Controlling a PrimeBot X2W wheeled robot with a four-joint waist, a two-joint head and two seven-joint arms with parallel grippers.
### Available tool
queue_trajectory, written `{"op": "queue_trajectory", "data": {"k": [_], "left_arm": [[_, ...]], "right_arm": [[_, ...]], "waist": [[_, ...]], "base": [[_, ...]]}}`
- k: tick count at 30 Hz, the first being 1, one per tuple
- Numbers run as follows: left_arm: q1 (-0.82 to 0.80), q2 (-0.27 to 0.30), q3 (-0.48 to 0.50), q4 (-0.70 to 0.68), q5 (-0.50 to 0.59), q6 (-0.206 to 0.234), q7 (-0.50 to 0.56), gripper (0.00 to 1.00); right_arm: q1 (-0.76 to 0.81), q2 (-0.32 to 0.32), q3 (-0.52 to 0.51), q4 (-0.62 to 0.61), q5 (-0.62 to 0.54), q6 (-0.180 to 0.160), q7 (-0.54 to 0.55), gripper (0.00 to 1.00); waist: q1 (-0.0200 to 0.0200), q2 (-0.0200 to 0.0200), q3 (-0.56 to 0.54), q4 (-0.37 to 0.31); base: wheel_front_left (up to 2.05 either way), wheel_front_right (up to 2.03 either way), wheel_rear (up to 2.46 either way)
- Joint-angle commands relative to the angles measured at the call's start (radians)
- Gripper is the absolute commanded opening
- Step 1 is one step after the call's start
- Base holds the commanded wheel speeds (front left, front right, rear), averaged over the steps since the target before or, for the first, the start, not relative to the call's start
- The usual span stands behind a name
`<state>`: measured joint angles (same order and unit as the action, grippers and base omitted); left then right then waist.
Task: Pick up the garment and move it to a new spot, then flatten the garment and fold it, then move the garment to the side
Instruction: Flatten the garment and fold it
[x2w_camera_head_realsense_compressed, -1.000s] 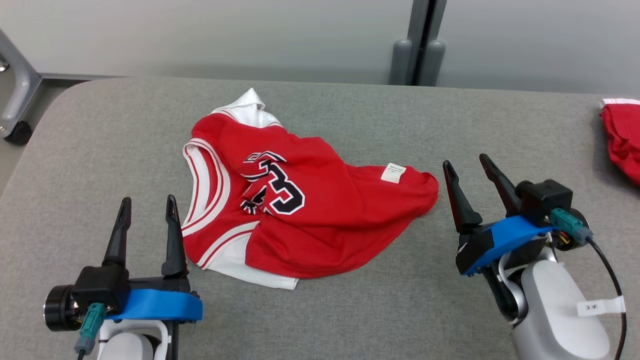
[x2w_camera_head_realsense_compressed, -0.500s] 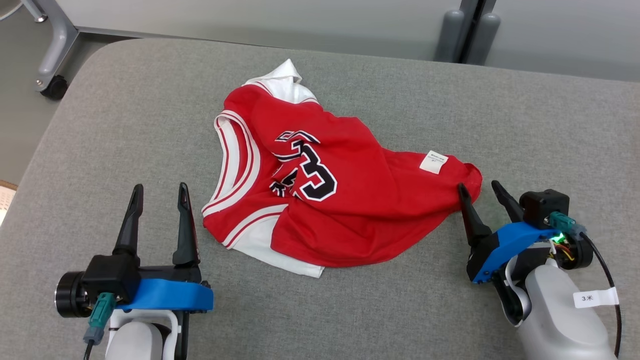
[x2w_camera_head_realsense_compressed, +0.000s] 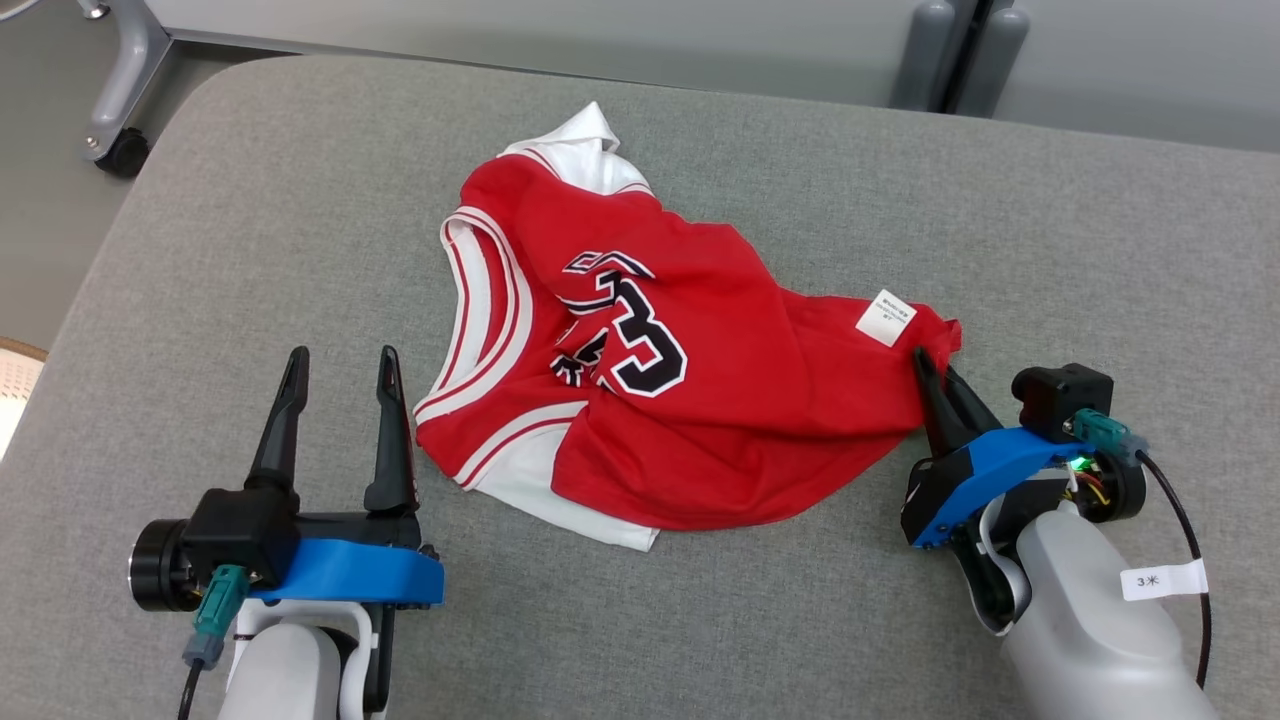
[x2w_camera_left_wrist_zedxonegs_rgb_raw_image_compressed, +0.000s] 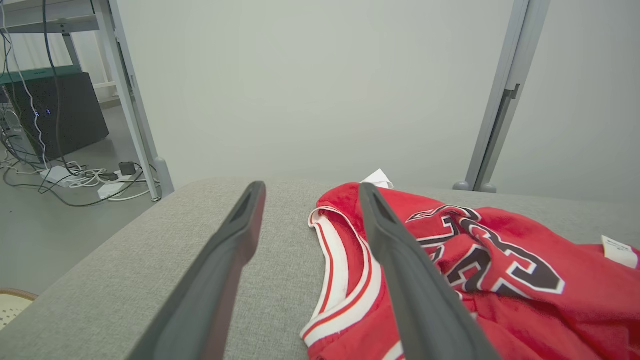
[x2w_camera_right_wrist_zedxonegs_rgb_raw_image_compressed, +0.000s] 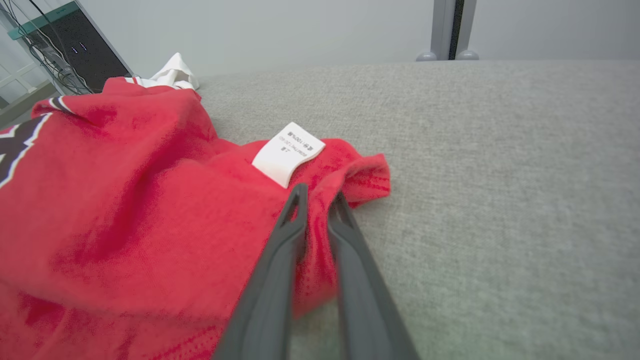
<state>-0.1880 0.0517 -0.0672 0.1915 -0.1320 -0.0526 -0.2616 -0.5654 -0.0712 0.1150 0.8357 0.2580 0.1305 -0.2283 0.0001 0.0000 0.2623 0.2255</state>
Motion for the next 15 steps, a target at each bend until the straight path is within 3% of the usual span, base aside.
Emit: {"op": "queue_trajectory", "data": {"k": [1, 7, 15], "left_arm": [[-0.006, -0.002, 0.005, 0.002, -0.003, 0.005, -0.005, 1.0], [0.027, -0.002, 0.024, 0.015, 0.004, -0.002, -0.005, 1.0], [0.057, -0.002, 0.051, 0.025, 0.019, -0.016, -0.005, 1.0]], "right_arm": [[-0.007, -0.002, 0.006, -0.005, 0.005, 0.0, -0.008, 0.0], [0.037, -0.029, 0.066, -0.097, 0.045, 0.0, -0.031, 0.0], [0.102, -0.093, 0.119, -0.376, 0.095, 0.001, -0.031, 0.0]], "waist": [[-0.0001, 0.0, -0.006, -0.005], [-0.0001, 0.0, -0.057, -0.043], [-0.0001, 0.0, -0.127, -0.097]], "base": [[0.0, 0.0, 0.0], [0.0, 0.0, 0.0], [0.0, 0.0, 0.0]]}}
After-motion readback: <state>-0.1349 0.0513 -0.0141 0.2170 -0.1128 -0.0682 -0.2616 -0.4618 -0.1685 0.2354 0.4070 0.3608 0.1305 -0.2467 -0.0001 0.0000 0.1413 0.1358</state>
